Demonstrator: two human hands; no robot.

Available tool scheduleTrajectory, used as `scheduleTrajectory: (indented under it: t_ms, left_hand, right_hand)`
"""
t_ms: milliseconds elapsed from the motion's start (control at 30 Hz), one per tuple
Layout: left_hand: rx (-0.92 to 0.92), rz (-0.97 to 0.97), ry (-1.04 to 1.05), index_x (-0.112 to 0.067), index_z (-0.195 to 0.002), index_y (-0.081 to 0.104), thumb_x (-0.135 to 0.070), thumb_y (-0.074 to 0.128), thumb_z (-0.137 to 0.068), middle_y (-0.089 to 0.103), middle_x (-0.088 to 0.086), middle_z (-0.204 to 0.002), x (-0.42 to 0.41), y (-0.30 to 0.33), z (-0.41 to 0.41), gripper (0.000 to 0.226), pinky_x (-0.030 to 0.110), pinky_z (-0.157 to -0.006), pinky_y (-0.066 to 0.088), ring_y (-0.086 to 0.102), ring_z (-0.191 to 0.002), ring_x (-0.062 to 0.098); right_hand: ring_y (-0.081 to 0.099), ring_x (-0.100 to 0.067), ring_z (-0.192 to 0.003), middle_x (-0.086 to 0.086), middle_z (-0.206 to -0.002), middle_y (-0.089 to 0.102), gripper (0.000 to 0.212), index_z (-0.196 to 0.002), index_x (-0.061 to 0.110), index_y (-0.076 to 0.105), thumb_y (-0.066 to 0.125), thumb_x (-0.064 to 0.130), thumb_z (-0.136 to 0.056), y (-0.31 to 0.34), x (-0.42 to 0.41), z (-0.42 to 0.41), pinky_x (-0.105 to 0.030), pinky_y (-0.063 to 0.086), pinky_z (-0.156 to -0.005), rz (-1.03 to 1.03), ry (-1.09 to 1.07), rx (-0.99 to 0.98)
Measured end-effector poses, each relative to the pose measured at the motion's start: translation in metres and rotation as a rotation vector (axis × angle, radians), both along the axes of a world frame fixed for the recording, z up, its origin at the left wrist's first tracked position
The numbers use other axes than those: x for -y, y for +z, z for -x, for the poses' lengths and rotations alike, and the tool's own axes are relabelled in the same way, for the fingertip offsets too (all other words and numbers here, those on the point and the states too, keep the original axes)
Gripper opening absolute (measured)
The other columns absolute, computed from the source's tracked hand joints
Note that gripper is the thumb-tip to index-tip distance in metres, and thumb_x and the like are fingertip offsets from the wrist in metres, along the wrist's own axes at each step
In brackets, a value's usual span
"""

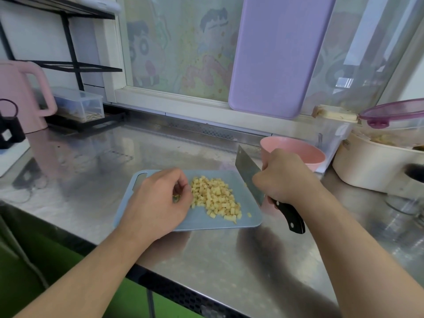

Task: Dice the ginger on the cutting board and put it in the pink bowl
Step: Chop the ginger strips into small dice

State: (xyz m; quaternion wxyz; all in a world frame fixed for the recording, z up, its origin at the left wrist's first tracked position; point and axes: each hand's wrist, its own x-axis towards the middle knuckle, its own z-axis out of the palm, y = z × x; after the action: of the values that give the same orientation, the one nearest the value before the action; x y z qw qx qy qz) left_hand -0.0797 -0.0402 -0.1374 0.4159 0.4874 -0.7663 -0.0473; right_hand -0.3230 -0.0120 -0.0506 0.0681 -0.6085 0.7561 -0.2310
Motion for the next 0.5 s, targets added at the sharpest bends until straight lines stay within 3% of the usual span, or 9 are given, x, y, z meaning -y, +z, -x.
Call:
scheduleTrajectory:
  t_ms: [67,200,333,433,500]
  left_hand:
    - [-0.001,0.012,-0.002,-0.031,-0.078,0.057,-0.025,0.066,-0.091,0.061,-0.018,-0.076,0.0,-0.001,0.0,0.017,0.031,-0.067,0.051,0.059,-0.078,0.003]
    - [-0.012,0.044,-0.027,-0.03,-0.079,0.056,-0.024,0.064,-0.095,0.06,-0.016,-0.077,0.0,-0.001,0.0,0.019,0.032,-0.068,0.05,0.059,-0.079,0.005]
    - [0.002,0.1,-0.086,-0.031,-0.093,0.059,-0.026,0.068,-0.095,0.059,-0.02,-0.094,0.001,0.001,0.006,0.01,0.032,-0.071,0.053,0.059,-0.088,0.0]
    - [-0.003,0.127,-0.132,-0.03,-0.113,0.063,-0.026,0.069,-0.097,0.059,-0.024,-0.115,0.003,0.002,0.012,0.018,0.027,-0.081,0.053,0.056,-0.099,-0.003]
    - [0.01,0.114,-0.18,-0.028,-0.114,0.064,-0.023,0.067,-0.097,0.058,-0.024,-0.119,0.005,0.002,0.014,0.017,0.029,-0.086,0.054,0.059,-0.105,0.0]
  right_hand:
    - [0.069,-0.036,-0.05,-0.017,-0.056,0.069,0.016,-0.067,-0.003,0.067,0.056,0.008,-0.072,0.001,-0.001,-0.003,-0.05,0.062,-0.053,-0.003,0.031,0.049]
    - [0.057,-0.024,-0.036,-0.013,-0.045,0.064,0.019,-0.062,-0.004,0.064,0.057,0.006,-0.077,0.003,-0.003,-0.009,-0.025,0.047,-0.04,0.006,0.107,0.173]
    - [0.051,-0.026,-0.036,-0.016,-0.047,0.063,0.025,-0.059,-0.001,0.062,0.063,0.008,-0.082,0.005,-0.006,-0.016,-0.029,0.045,-0.044,0.029,0.203,0.341]
    - [0.047,-0.025,-0.036,-0.022,-0.05,0.061,0.028,-0.063,-0.006,0.06,0.065,0.009,-0.086,0.003,-0.007,-0.025,-0.027,0.042,-0.042,-0.006,0.263,0.425]
    - [0.047,-0.024,-0.036,-0.025,-0.052,0.061,0.026,-0.066,-0.008,0.059,0.065,0.009,-0.085,0.001,-0.007,-0.028,-0.026,0.043,-0.042,-0.036,0.284,0.437]
